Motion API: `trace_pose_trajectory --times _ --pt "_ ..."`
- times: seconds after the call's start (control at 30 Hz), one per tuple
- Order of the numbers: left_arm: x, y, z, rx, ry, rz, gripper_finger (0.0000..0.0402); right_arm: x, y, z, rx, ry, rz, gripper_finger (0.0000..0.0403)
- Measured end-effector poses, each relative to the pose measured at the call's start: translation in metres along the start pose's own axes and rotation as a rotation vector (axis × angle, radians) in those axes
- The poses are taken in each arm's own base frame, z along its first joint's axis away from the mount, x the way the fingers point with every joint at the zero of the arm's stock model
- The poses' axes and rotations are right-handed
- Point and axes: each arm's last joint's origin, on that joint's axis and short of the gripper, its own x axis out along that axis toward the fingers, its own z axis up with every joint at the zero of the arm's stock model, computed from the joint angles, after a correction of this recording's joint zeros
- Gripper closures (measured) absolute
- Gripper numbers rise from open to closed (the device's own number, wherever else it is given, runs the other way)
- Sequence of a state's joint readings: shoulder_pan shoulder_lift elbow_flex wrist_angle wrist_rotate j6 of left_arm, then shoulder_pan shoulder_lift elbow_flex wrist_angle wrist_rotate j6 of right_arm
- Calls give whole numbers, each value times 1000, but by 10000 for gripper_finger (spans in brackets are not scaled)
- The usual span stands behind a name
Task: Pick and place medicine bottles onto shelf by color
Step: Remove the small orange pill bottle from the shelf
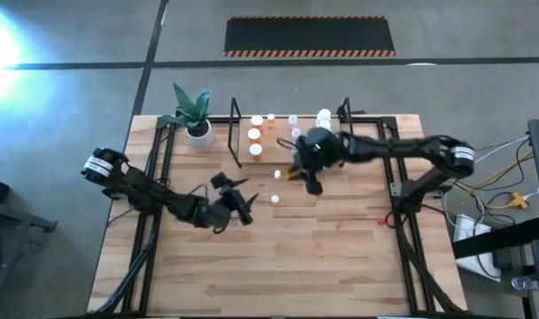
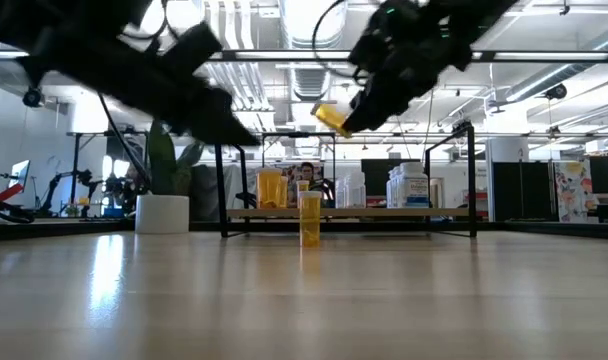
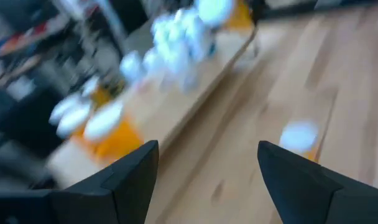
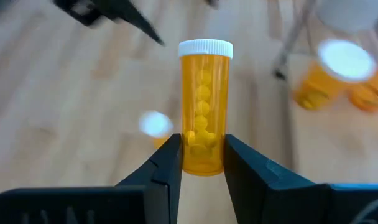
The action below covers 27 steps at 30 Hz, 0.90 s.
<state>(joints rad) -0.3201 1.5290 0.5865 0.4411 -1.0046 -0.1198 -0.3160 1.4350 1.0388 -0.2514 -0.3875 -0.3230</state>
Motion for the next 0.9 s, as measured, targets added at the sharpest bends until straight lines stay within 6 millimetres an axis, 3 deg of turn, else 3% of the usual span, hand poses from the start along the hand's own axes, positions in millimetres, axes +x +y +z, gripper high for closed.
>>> trace_pose_trajectory --times 0.17,0.33,0.53,0.9 --pt "16 12 34 -90 -241 -216 144 2 36 -29 -35 -229 4 313" --pt "37 28 52 -132 -443 -500 144 1 52 -52 -50 -490 1 312" --pt "61 36 60 -189 -440 -471 144 2 54 -62 -45 -571 -7 312" --pt "82 20 66 -189 -430 -470 145 6 53 -63 -51 -561 -10 312"
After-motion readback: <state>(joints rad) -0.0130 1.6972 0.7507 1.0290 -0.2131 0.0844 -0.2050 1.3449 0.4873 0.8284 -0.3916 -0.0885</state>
